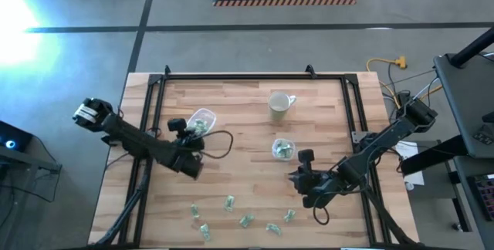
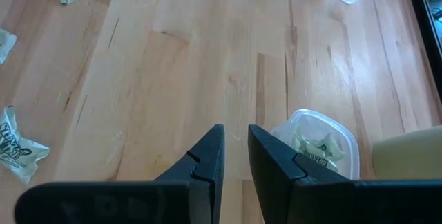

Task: Pick and place Stevia / Truvia into bins
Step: Put the stevia packet into the left transparent container, then put the stevia packet into the right transparent container

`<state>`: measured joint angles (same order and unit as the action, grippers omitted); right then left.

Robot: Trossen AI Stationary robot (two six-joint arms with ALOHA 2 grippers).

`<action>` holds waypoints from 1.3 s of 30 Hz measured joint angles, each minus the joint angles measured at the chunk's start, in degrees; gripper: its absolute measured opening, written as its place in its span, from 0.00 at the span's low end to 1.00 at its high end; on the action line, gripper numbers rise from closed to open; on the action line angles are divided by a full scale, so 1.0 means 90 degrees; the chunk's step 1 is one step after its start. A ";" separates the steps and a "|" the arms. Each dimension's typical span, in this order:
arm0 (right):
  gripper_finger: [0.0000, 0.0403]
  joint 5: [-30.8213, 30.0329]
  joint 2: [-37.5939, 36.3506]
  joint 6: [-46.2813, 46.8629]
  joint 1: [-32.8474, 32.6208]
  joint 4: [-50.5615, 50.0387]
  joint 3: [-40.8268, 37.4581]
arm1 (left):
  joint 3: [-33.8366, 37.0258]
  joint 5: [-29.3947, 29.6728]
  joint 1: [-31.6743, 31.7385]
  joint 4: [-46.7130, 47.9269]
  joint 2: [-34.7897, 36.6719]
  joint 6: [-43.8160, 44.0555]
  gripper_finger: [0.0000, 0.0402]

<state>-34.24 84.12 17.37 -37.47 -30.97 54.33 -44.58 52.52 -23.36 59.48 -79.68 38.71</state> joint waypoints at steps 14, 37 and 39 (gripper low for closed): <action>0.14 0.0000 0.0000 0.0001 0.0000 0.0003 -0.0003 | 0.0000 -0.0282 0.0939 -0.0112 0.0000 -0.0707 0.02; 0.14 0.0007 0.0000 0.0238 -0.0001 0.0010 -0.0038 | 0.0000 -0.0252 0.0974 -0.0727 0.0000 -0.1510 0.29; 0.14 0.0106 0.0000 0.0446 0.0000 0.0036 -0.0061 | -0.0001 -0.0253 0.0960 -0.0782 0.0000 -0.1507 0.29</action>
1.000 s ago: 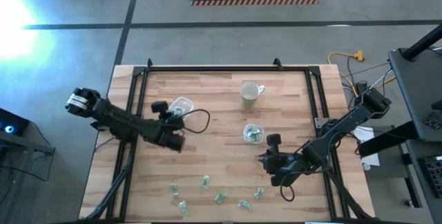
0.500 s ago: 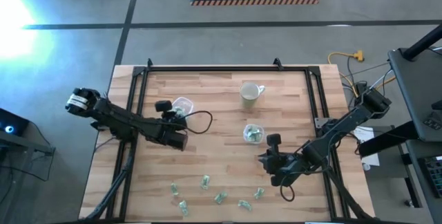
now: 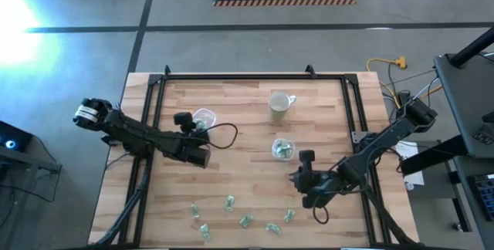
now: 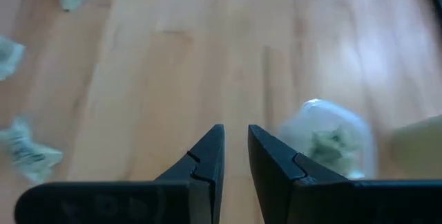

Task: Pick and place Stevia / Truvia into bins
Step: Put the stevia packet into the right transparent container

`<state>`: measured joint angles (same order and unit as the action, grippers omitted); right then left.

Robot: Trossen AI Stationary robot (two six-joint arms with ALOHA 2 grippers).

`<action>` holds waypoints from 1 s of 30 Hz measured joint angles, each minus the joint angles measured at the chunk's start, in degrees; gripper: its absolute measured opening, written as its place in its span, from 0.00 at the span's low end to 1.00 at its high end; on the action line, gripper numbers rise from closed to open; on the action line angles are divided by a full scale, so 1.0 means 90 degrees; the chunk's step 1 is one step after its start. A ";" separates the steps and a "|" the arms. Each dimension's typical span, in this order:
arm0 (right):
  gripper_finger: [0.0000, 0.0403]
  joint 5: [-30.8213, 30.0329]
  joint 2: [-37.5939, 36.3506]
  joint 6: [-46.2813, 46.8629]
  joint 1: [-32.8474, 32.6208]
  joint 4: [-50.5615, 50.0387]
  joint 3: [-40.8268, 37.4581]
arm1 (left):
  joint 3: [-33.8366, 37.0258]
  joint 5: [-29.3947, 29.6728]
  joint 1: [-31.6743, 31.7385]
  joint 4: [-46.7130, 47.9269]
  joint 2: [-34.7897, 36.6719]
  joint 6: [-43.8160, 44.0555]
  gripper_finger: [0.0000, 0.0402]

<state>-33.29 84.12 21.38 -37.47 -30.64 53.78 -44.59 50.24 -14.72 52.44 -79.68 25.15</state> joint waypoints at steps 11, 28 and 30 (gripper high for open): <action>0.14 0.2882 0.0108 -0.0181 -0.0285 0.2495 -0.0757 | -0.0018 -0.0034 -0.0002 -0.0649 0.0000 -0.0007 0.29; 0.14 0.3137 0.1598 -0.0404 -0.0697 0.4283 -0.0991 | -0.0018 -0.0043 -0.0002 -0.0672 0.0000 -0.0005 0.29; 0.14 0.2939 0.1591 -0.0405 -0.0680 0.4291 -0.0989 | -0.0018 -0.0042 -0.0002 -0.0682 0.0000 -0.0002 0.29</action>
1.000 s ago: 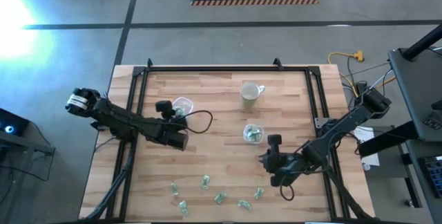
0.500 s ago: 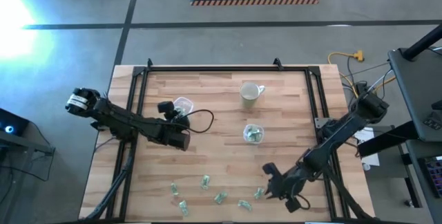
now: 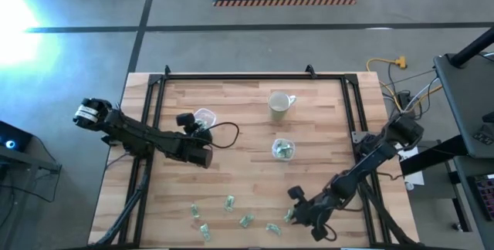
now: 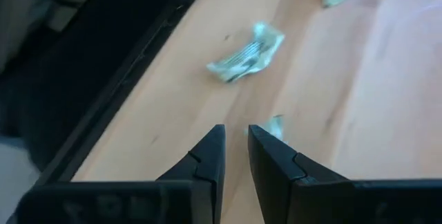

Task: Pick and place Stevia / Truvia into bins
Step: Put the stevia packet into the right transparent container

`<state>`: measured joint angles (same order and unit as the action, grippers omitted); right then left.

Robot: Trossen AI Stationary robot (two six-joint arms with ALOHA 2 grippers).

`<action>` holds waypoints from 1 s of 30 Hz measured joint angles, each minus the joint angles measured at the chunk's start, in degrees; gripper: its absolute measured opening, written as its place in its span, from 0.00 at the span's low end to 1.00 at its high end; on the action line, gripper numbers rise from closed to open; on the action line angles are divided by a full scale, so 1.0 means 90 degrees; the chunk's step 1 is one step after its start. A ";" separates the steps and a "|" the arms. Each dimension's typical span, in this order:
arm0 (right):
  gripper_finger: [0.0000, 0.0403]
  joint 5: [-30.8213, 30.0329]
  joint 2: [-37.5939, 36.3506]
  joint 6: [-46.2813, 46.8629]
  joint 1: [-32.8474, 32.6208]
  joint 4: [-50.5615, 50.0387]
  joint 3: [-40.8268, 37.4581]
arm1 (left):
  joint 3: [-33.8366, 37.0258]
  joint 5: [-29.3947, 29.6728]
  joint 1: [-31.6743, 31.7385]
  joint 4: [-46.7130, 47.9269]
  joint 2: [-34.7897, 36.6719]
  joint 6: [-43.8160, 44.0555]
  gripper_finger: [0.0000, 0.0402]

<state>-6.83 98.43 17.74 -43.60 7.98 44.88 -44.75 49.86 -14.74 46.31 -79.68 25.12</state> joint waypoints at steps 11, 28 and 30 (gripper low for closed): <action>0.16 -0.0740 0.0075 -0.0182 0.0032 0.0061 0.0007 | 0.0005 -0.0007 0.0000 -0.0095 0.0000 -0.0002 0.29; 0.38 -0.0377 0.0488 -0.0146 0.0081 0.0382 0.0023 | 0.0007 -0.0004 -0.0002 -0.0096 0.0000 -0.0002 0.29; 0.38 -0.0354 0.0520 -0.0138 0.0114 0.0371 0.0027 | 0.0007 -0.0007 -0.0002 -0.0097 0.0000 -0.0002 0.29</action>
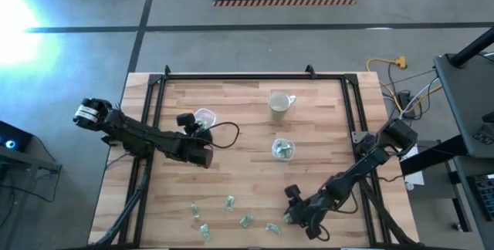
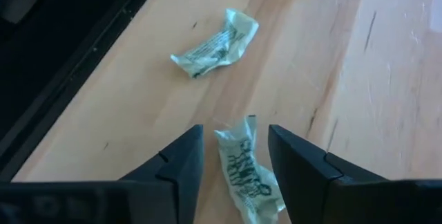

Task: Pick and place Stevia / Truvia into bins
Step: Put the stevia packet into the right transparent container

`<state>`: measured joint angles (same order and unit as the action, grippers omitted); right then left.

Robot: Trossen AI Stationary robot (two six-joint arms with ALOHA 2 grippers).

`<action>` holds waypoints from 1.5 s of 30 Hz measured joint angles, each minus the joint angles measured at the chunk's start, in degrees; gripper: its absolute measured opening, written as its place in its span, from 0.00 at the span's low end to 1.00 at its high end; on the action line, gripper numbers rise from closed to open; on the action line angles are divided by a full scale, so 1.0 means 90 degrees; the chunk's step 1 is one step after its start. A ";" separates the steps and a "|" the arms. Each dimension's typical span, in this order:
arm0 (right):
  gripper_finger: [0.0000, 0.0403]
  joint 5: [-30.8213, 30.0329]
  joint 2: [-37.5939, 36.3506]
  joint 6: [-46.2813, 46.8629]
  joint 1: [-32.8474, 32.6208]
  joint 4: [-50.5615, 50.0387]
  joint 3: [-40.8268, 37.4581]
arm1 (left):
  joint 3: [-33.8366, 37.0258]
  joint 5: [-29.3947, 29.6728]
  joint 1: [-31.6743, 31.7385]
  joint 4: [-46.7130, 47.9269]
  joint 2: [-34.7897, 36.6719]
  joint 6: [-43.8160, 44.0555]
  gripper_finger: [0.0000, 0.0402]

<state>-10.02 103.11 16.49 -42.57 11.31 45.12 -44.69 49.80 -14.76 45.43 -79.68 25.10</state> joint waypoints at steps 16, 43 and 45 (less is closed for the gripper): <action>0.25 0.0170 0.0014 -0.0003 0.0059 -0.0050 0.0000 | 0.0005 0.0002 0.0000 -0.0002 0.0000 0.0000 0.29; 0.02 -0.0339 -0.0245 -0.1474 0.0064 -0.0713 0.0578 | 0.0005 0.0002 0.0000 -0.0006 0.0000 0.0000 0.29; 0.02 -0.0910 -0.0360 -0.1564 0.0064 -0.1175 0.0773 | 0.0005 0.0002 0.0001 -0.0005 0.0000 0.0000 0.29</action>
<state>-18.21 99.87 2.41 -42.00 0.74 52.08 -44.64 49.82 -14.76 45.39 -79.68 25.10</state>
